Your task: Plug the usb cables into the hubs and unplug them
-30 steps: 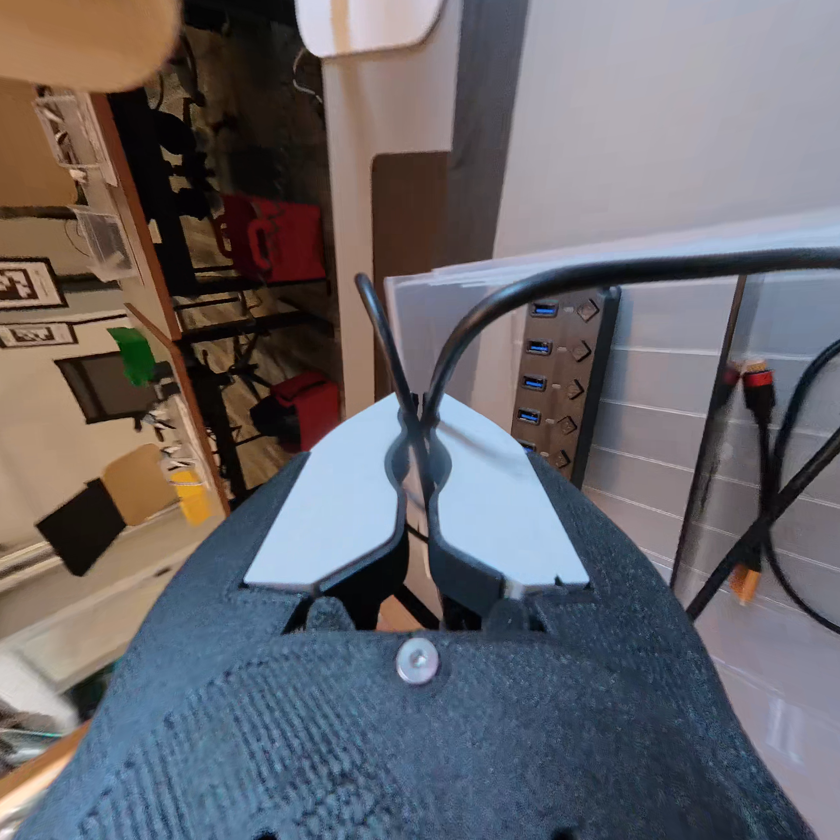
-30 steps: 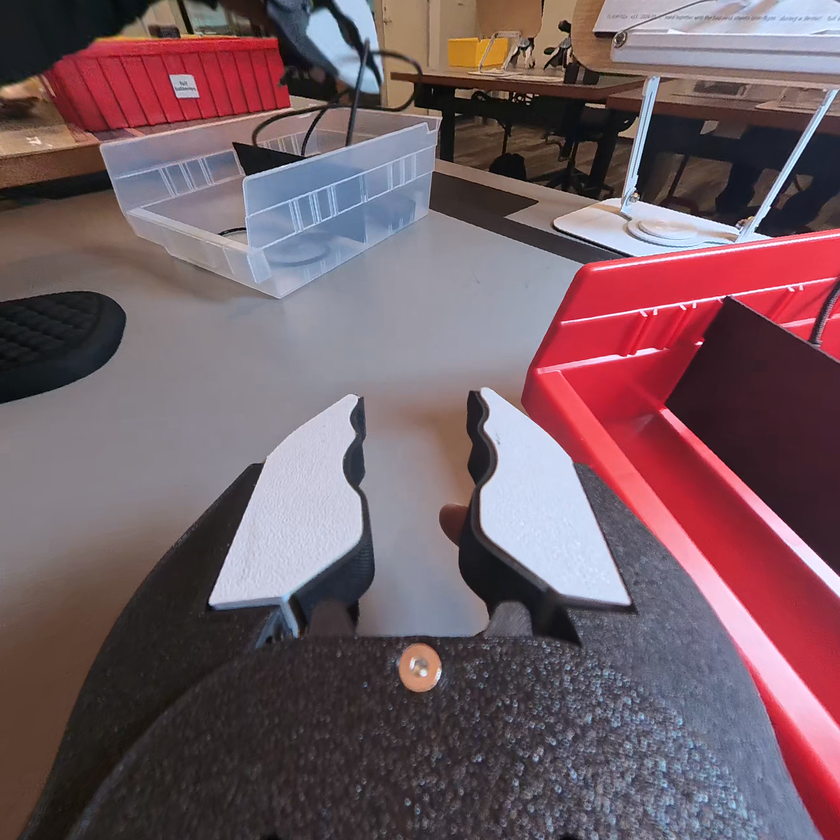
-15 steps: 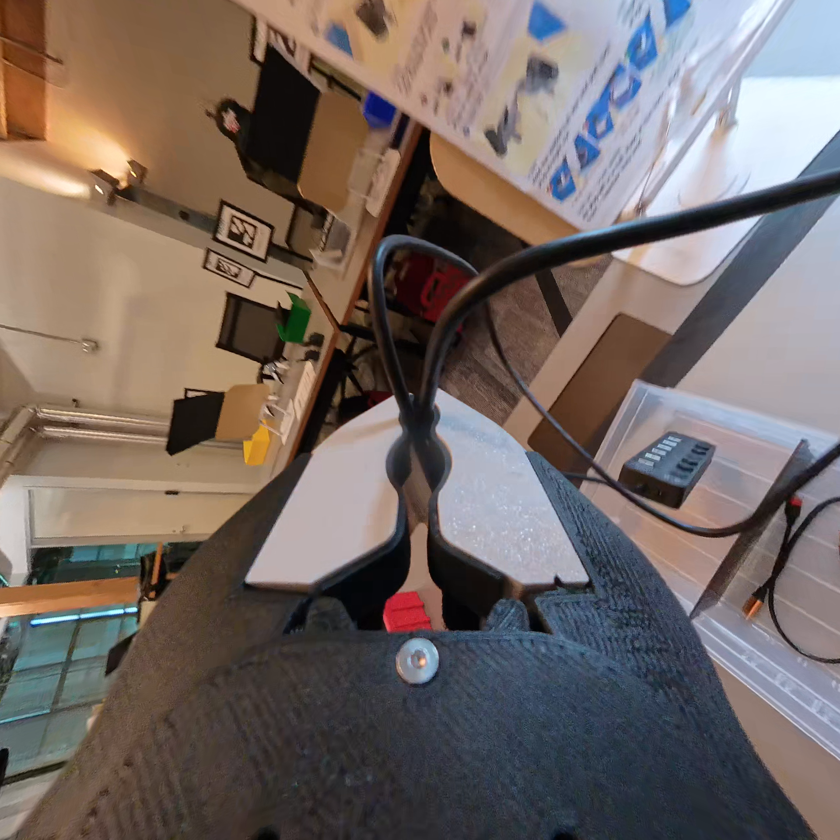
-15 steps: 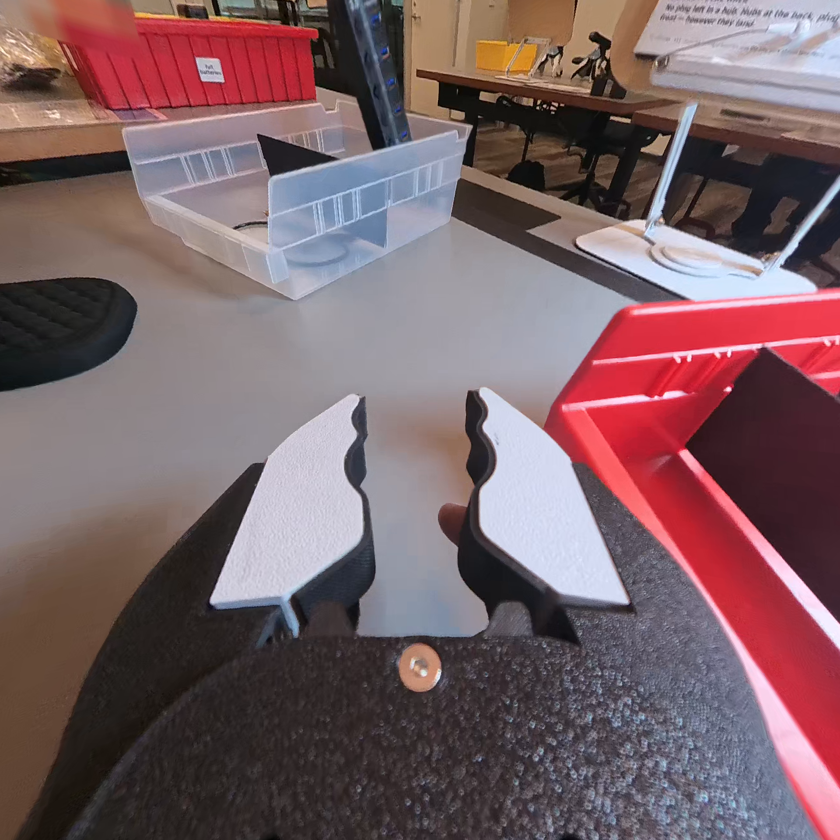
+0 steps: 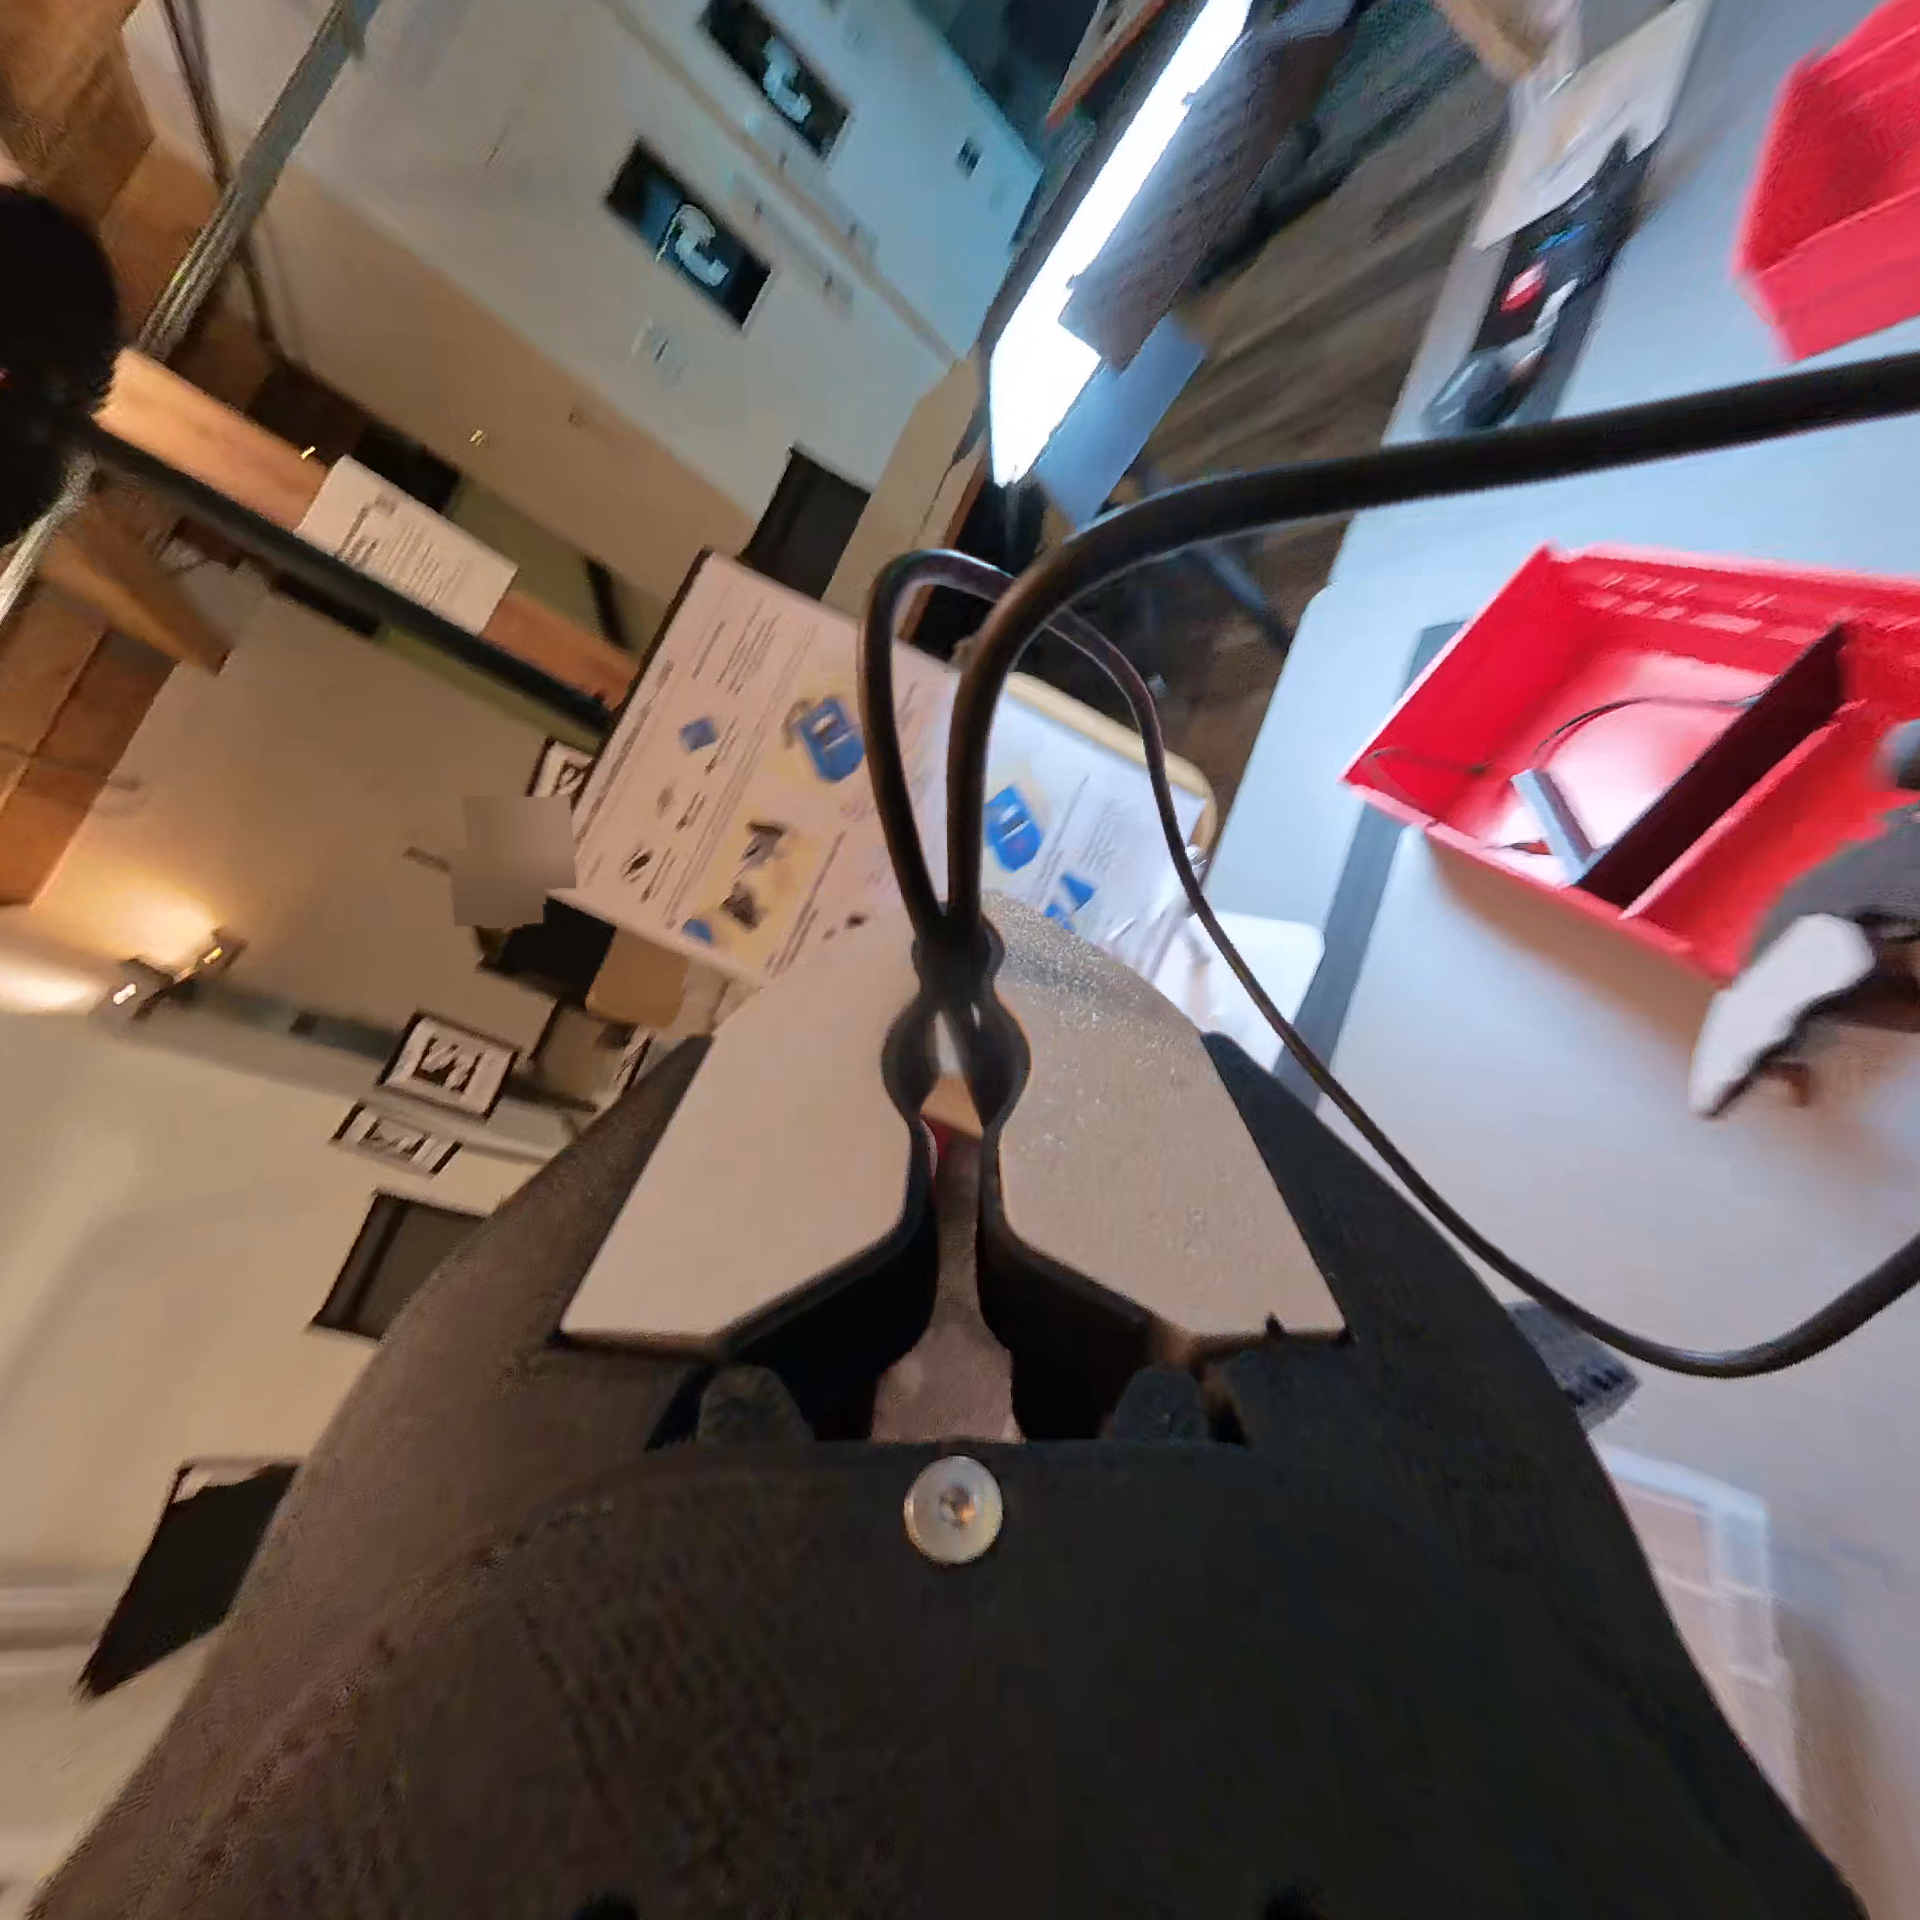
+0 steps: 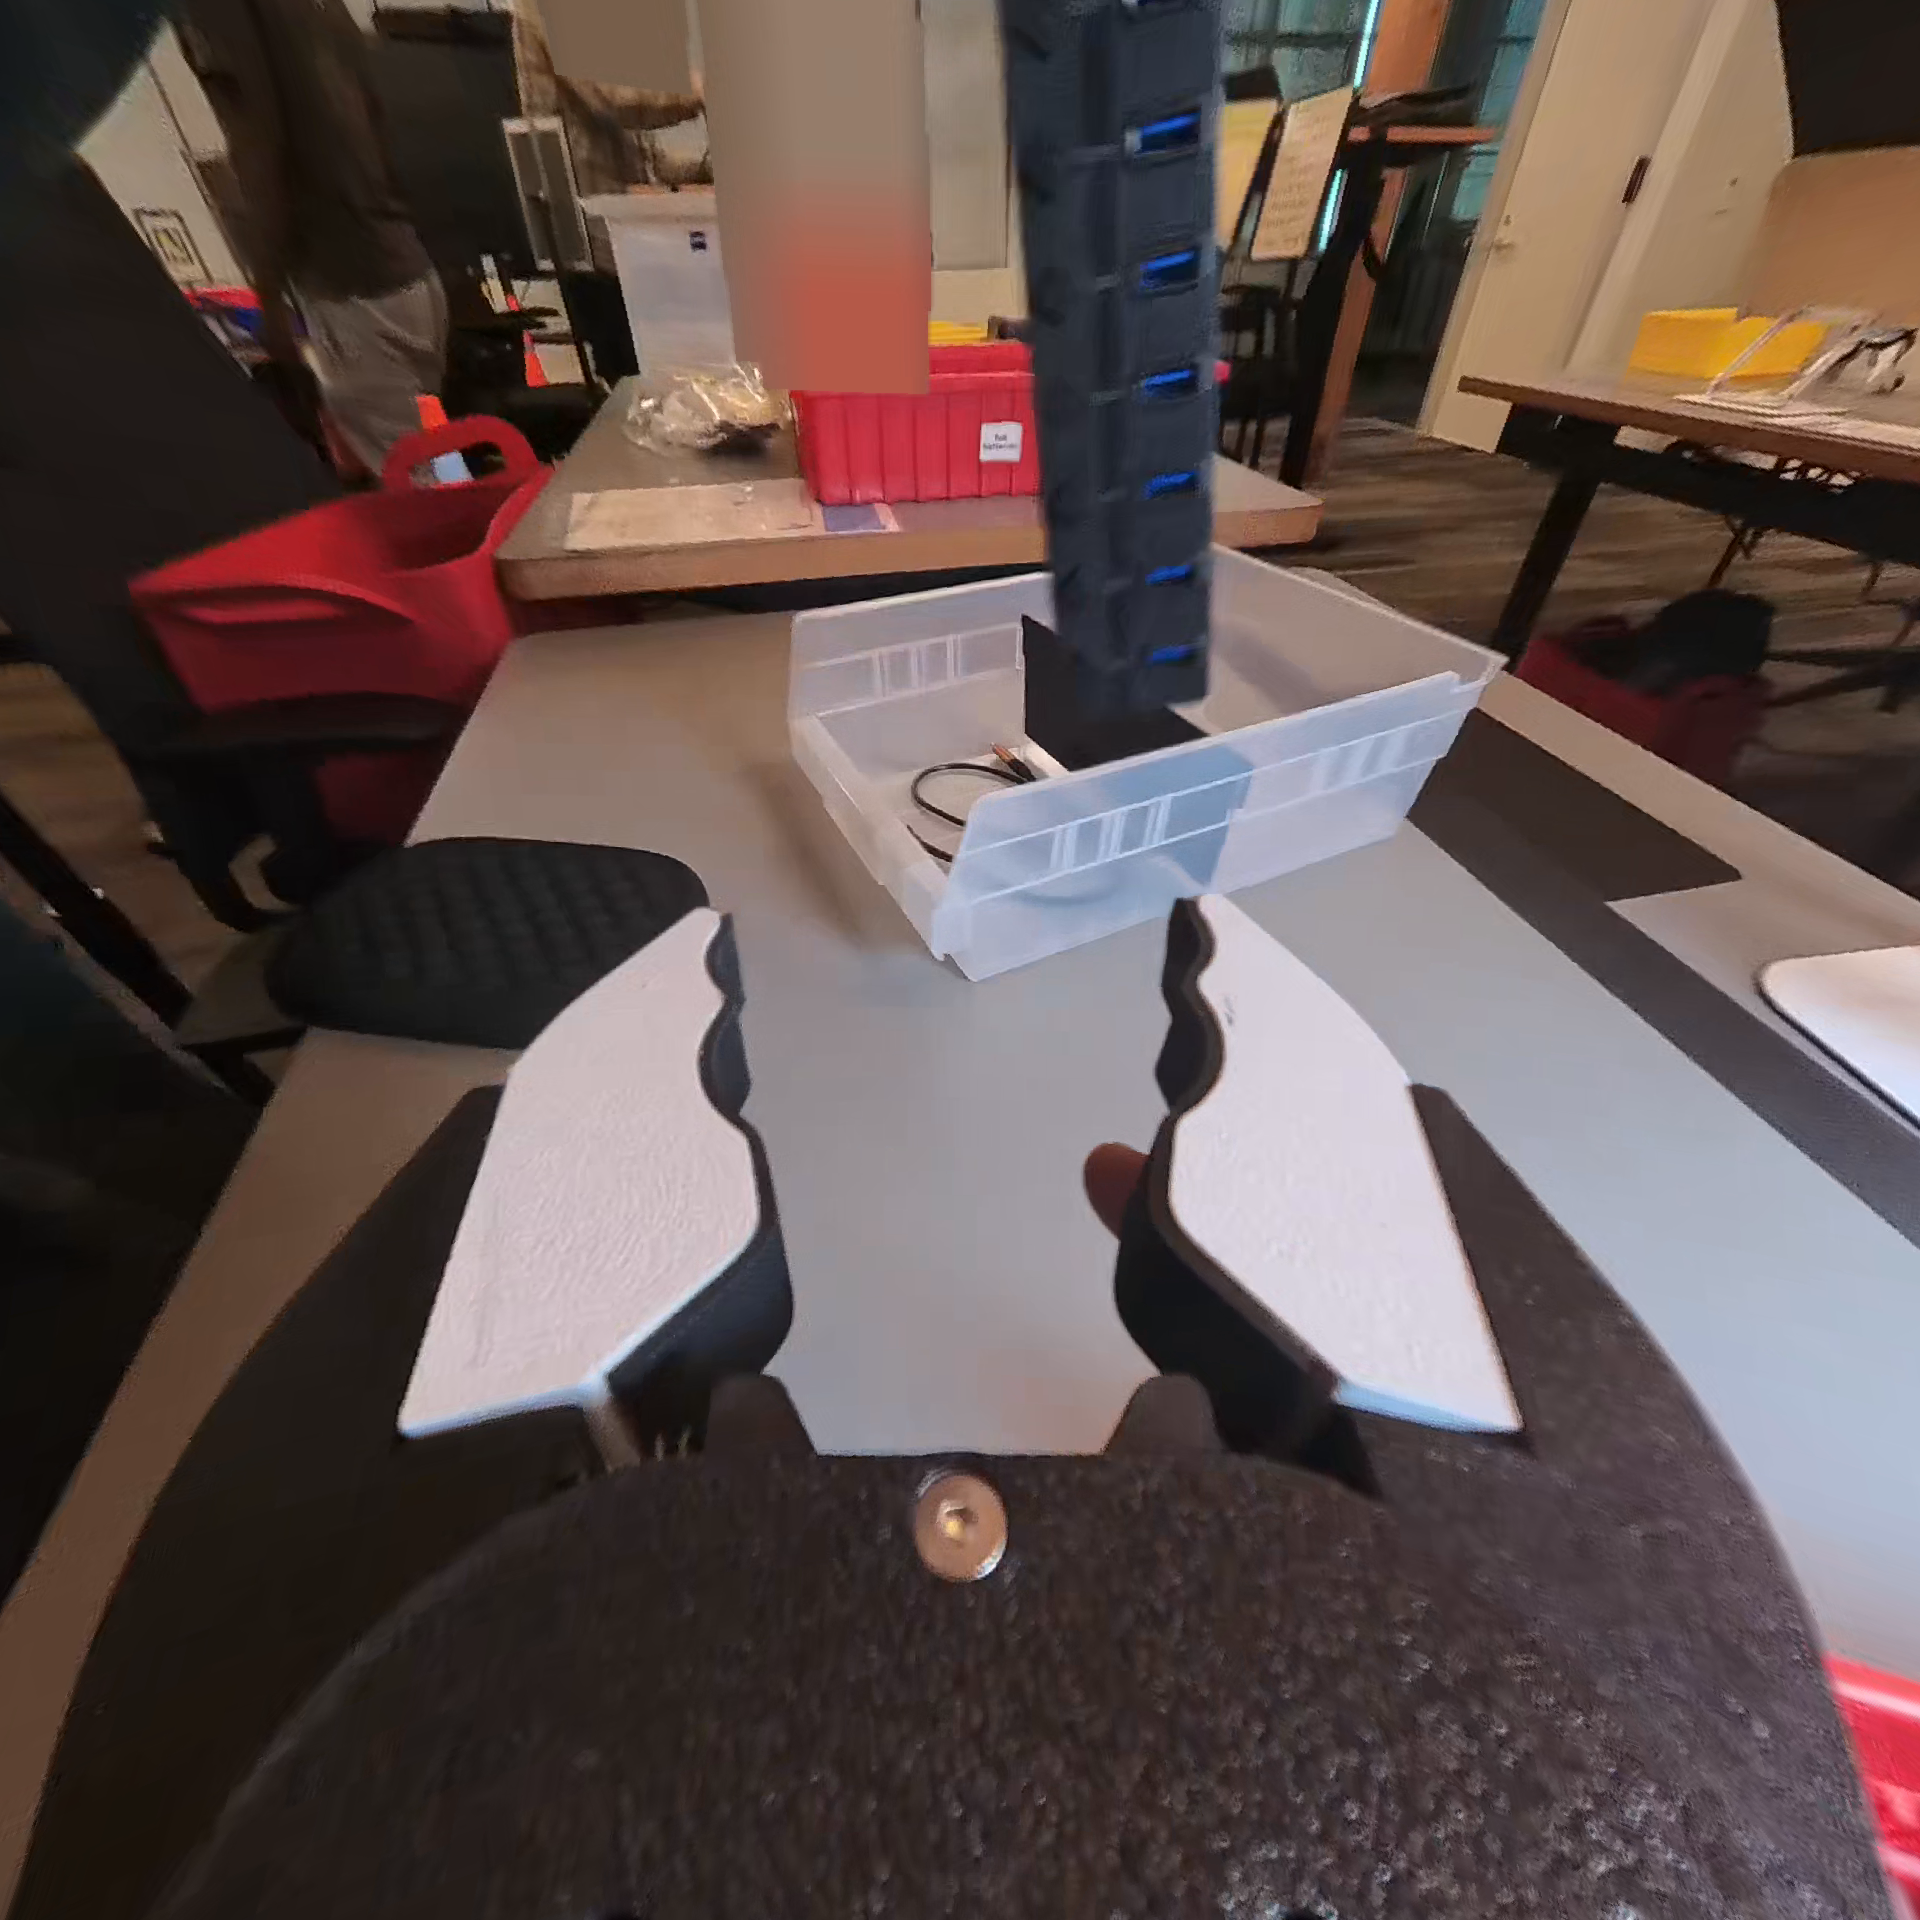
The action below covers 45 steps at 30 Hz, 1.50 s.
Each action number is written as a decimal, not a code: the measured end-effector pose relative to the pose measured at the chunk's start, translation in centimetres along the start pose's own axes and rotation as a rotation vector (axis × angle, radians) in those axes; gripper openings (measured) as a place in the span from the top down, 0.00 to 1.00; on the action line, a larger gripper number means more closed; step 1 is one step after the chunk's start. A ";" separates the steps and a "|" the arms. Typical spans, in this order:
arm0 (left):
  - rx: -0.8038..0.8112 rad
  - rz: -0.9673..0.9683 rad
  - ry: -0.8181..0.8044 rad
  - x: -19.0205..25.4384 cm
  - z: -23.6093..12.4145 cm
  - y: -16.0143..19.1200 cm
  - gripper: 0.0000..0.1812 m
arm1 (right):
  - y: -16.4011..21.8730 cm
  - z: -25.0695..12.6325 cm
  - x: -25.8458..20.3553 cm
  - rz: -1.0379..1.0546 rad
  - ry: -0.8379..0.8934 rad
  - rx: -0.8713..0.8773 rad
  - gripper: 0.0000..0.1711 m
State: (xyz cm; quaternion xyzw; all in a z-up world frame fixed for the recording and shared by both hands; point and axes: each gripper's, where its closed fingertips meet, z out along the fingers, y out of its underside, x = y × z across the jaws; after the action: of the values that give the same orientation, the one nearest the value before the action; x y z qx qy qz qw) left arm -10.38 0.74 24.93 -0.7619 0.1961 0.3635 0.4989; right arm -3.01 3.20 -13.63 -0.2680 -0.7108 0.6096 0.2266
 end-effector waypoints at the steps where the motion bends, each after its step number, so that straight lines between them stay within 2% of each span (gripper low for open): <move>1: 0.031 -0.006 0.034 1.1 0.0 -0.6 0.99 | 0.2 0.0 0.5 -0.003 0.000 -0.014 0.50; 4: 0.105 -0.021 0.129 4.5 0.2 -1.7 1.00 | 1.5 0.4 0.6 0.011 -0.048 -0.061 0.41; 5: 0.114 -0.020 0.151 5.4 0.5 -1.8 1.00 | 2.0 0.5 -0.4 0.033 -0.120 -0.070 0.42; 6: 0.117 -0.020 0.166 6.1 0.8 -1.7 0.99 | 2.5 0.4 -2.0 0.052 -0.229 -0.081 0.49; 7: 0.116 -0.024 0.168 6.5 1.2 -1.4 0.99 | 2.7 0.2 -3.5 0.051 -0.312 -0.074 0.66; 8: 0.111 -0.032 0.169 6.7 1.6 -1.0 0.99 | 2.6 0.0 -4.3 0.048 -0.346 -0.045 0.75; 10: 0.079 -0.073 0.171 6.9 2.4 0.4 0.99 | 2.4 -0.3 -5.3 0.074 -0.395 -0.027 0.77; 12: 0.025 -0.118 0.164 7.1 3.5 2.7 0.99 | 2.0 -0.6 -6.0 0.077 -0.398 -0.003 0.77; 15: -0.109 -0.211 0.181 8.8 6.0 8.0 0.99 | 1.0 -1.0 -8.1 0.050 -0.442 0.039 0.78; 19: -0.276 -0.406 0.371 15.1 9.2 15.8 0.98 | -0.9 -1.5 -11.1 -0.054 -0.474 0.085 0.78; 22: -0.321 -0.548 0.589 22.2 10.8 19.1 0.97 | -3.0 -2.1 -11.7 -0.127 -0.425 0.152 0.78; 26: -0.249 -0.723 0.876 30.4 10.7 18.8 0.95 | -4.6 -3.1 -8.8 -0.149 -0.266 0.197 0.77; 28: -0.213 -0.773 0.942 33.0 10.4 18.6 0.94 | -4.7 -3.8 -7.0 -0.109 -0.200 0.181 0.78; 33: -0.173 -0.879 1.042 36.7 9.4 19.0 0.93 | -2.6 -4.6 -2.6 -0.060 0.028 -0.008 0.77; 36: -0.101 -0.935 0.973 36.4 9.4 19.3 0.92 | -1.4 -4.0 -1.5 0.040 0.086 -0.049 0.77; 41: 0.162 -1.099 0.748 31.5 8.6 19.6 0.86 | -0.7 -3.1 0.8 0.215 0.208 0.014 0.77; 45: 0.261 -1.076 0.625 30.2 7.1 19.9 0.81 | 1.2 -2.4 2.5 0.325 0.328 0.022 0.77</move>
State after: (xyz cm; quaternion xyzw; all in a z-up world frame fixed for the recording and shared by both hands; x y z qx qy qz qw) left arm -6.15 0.63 -11.67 -0.7568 -0.0350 -0.2043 0.6199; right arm -3.25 6.76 -14.49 -0.4720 -0.6051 0.5942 0.2409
